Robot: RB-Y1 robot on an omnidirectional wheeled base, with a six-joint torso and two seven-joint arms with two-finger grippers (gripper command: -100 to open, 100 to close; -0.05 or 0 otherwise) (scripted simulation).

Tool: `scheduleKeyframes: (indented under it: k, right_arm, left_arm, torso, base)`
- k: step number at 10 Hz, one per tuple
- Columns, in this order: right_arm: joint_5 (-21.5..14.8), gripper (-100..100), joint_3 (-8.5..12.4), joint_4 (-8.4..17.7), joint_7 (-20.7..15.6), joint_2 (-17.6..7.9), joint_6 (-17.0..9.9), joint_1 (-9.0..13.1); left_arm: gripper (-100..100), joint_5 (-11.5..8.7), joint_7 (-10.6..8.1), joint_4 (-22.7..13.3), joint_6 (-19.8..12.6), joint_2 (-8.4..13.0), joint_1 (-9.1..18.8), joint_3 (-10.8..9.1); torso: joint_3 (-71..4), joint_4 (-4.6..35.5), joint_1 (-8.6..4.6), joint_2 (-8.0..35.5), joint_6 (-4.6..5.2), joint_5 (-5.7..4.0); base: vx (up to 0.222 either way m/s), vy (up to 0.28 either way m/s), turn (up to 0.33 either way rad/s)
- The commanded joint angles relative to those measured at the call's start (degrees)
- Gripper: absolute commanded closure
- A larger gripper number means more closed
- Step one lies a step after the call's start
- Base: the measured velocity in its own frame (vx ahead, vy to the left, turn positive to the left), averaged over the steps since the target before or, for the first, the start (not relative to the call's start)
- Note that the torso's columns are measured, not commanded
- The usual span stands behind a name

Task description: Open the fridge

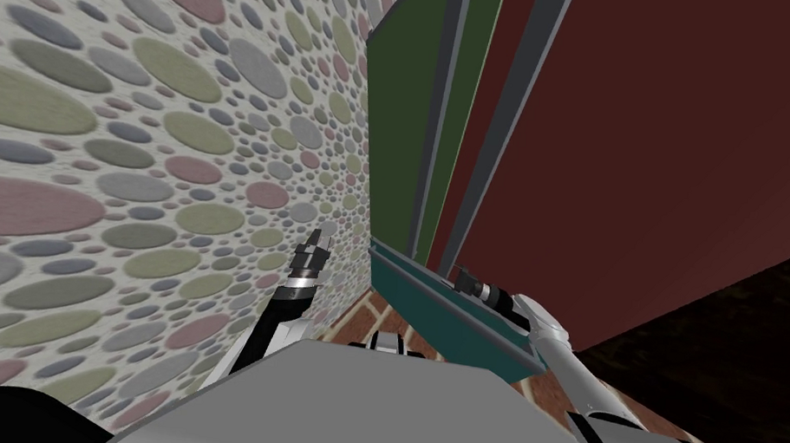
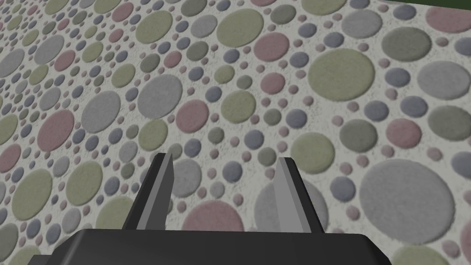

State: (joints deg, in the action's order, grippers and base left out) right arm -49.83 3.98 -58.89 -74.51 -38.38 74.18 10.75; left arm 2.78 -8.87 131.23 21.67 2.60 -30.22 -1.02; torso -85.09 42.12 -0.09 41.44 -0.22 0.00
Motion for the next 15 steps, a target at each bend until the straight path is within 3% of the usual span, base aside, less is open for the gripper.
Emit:
scheduleKeyframes:
  k: [1, 2, 3, 5, 6, 7, 9, 10, 12, 13, 14, 15]
  right_arm:
    - [-0.3, -100, 3.6, 0.3, 0.3, -0.1, 1.0, 0.2]
    - [-3.3, -100, 5.2, 2.9, 1.0, -0.2, 4.1, -0.3]
    - [-3.3, -100, 6.7, 3.7, 1.0, -0.2, 5.8, -0.3]
    - [-3.3, -100, 9.3, 3.7, 1.0, -0.2, 6.4, -0.3]
    - [-6.2, -100, 11.2, 5.5, 1.8, -0.3, 9.3, -0.8]
    - [-6.2, -100, 12.7, 7.1, 1.8, -0.3, 10.9, -0.8]
    - [-6.2, -100, 15.0, 7.1, 1.8, -0.3, 11.8, -0.8]
    - [-9.1, -100, 17.1, 9.4, 2.5, -0.4, 14.6, -1.2]
    - [-9.1, -100, 20.4, 10.4, 2.5, -0.4, 17.1, -1.2]
    - [-9.1, -100, 20.8, 10.4, 2.5, -0.4, 17.1, -1.2]
    - [-12.0, -100, 22.9, 13.8, 3.2, -0.4, 20.0, -1.7]
    - [-12.0, -100, 24.6, 13.8, 3.2, -0.4, 21.3, -1.7]
  left_arm:
    - [0, 0.0, 0.00, 0.0, 0.0, 0.0, 0.0, 0.00]
    - [0, 0.0, 0.00, 0.0, 0.0, 0.0, 0.0, 0.00]
    - [0, 0.0, 0.00, 0.0, 0.0, 0.0, 0.0, 0.00]
    - [0, 0.0, 0.00, 0.0, 0.0, 0.0, 0.0, 0.00]
    - [0, 0.0, 0.00, 0.0, 0.0, 0.0, 0.0, -0.01]
    - [0, 0.0, 0.00, 0.0, 0.0, 0.0, 0.0, 0.00]
    - [0, 0.0, 0.00, 0.0, 0.0, 0.0, 0.0, 0.00]
    - [0, 0.0, 0.00, 0.0, 0.0, 0.0, 0.0, -0.01]
    - [0, 0.0, 0.00, 0.0, 0.0, 0.0, 0.0, 0.00]
    - [0, 0.0, 0.00, 0.0, 0.0, 0.0, 0.0, -0.01]
    - [0, 0.0, 0.00, 0.0, 0.0, 0.0, 0.0, -0.01]
    - [0, 0.0, 0.00, 0.0, 0.0, 0.0, 0.0, 0.00]
  torso:
    - [0.1, 0.1, -0.03, 0.2, -0.05, 0.03]
    - [0.1, 0.3, -0.19, 0.2, -0.05, 0.11]
    - [0.0, 0.1, -0.03, 0.0, -0.16, 0.03]
    - [0.1, 0.1, -0.06, 0.2, -0.06, 0.03]
    - [0.2, 0.3, -0.15, 0.3, -0.02, 0.11]
    - [0.1, 0.1, 0.08, 0.1, -0.16, 0.05]
    - [0.2, 0.1, -0.06, 0.4, 0.01, 0.02]
    - [0.3, 0.2, -0.17, 0.5, 0.04, 0.05]
    - [0.3, 0.0, 0.05, 0.4, 0.10, -0.05]
    - [0.3, 0.1, -0.04, 0.6, 0.13, 0.00]
    - [0.4, 0.2, -0.09, 0.7, 0.13, 0.05]
    - [0.4, 0.2, 0.14, 0.7, 0.16, 0.04]
  base:
    - [-0.008, 0.027, -0.009]
    - [0.022, 0.084, 0.108]
    - [0.035, 0.089, 0.038]
    - [0.008, 0.033, -0.008]
    - [0.029, 0.097, 0.083]
    - [0.035, 0.101, 0.057]
    - [0.008, 0.030, -0.004]
    - [0.027, 0.068, 0.102]
    - [0.028, 0.074, 0.016]
    - [0.007, 0.022, -0.005]
    - [0.033, 0.083, 0.109]
    - [0.046, 0.060, 0.111]
